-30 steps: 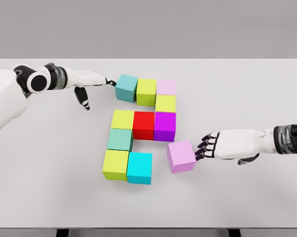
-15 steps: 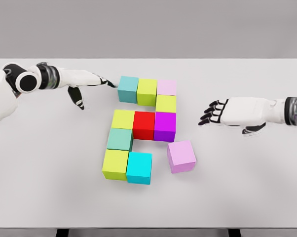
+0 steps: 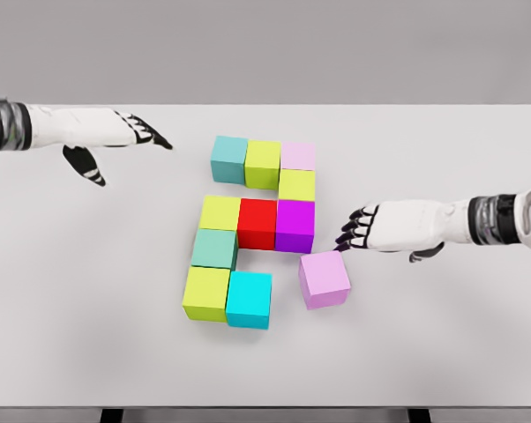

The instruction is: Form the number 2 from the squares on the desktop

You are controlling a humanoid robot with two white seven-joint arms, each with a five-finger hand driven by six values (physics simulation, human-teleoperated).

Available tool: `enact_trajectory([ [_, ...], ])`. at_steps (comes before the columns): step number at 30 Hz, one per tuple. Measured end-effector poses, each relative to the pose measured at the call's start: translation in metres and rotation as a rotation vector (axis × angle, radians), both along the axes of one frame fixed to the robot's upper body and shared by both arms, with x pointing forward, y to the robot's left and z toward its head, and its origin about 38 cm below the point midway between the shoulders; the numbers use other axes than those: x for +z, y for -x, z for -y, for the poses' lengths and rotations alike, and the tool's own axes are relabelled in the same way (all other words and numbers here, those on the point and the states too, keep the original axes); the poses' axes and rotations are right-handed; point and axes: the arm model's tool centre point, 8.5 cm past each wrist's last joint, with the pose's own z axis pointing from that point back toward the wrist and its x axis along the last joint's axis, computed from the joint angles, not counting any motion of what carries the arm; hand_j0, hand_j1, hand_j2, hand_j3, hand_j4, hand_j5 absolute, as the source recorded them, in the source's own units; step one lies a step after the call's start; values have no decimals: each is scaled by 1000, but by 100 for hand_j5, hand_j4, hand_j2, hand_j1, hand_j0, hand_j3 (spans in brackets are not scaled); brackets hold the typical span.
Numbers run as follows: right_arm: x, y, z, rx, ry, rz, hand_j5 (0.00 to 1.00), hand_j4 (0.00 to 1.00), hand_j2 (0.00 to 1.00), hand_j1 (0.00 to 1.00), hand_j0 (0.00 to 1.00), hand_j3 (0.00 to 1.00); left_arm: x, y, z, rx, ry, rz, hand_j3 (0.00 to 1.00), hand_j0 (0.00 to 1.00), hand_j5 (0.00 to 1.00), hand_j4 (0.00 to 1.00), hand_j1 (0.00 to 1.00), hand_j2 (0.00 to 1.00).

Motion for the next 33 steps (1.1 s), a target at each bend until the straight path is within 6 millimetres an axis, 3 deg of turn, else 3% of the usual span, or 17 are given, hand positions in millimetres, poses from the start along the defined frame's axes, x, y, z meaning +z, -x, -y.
enact_trajectory([
  [6,-2,13,-13,58,1,-10,100,100,100,100,100,100,1,4,-17,30,-1,4,100,100,100,100,100,100],
  [10,-1,14,-12,60,4,-7,100,100,100,100,100,100,-18,12,-25,55,25,-30,100,100,100,100,100,100],
  [11,2,13,-8,50,6,1,100,100,100,100,100,100,-23,15,-28,66,36,-38,100,100,100,100,100,100],
  [16,26,-3,15,-33,-27,46,100,100,100,100,100,100,-8,11,-36,90,62,5,100,100,100,100,100,100],
  [20,21,20,44,-67,9,-2,100,100,100,100,100,100,-5,10,-36,92,66,14,100,100,100,100,100,100],
  [23,26,25,50,-64,33,-4,100,100,100,100,100,100,-6,10,-34,89,64,17,100,100,100,100,100,100],
  [30,-1,40,40,-6,82,-96,100,100,100,100,100,100,-5,9,-32,86,59,21,100,100,100,100,100,100],
  [33,-3,40,33,17,88,-103,100,100,100,100,100,100,-5,9,-32,84,59,21,100,100,100,100,100,100],
])
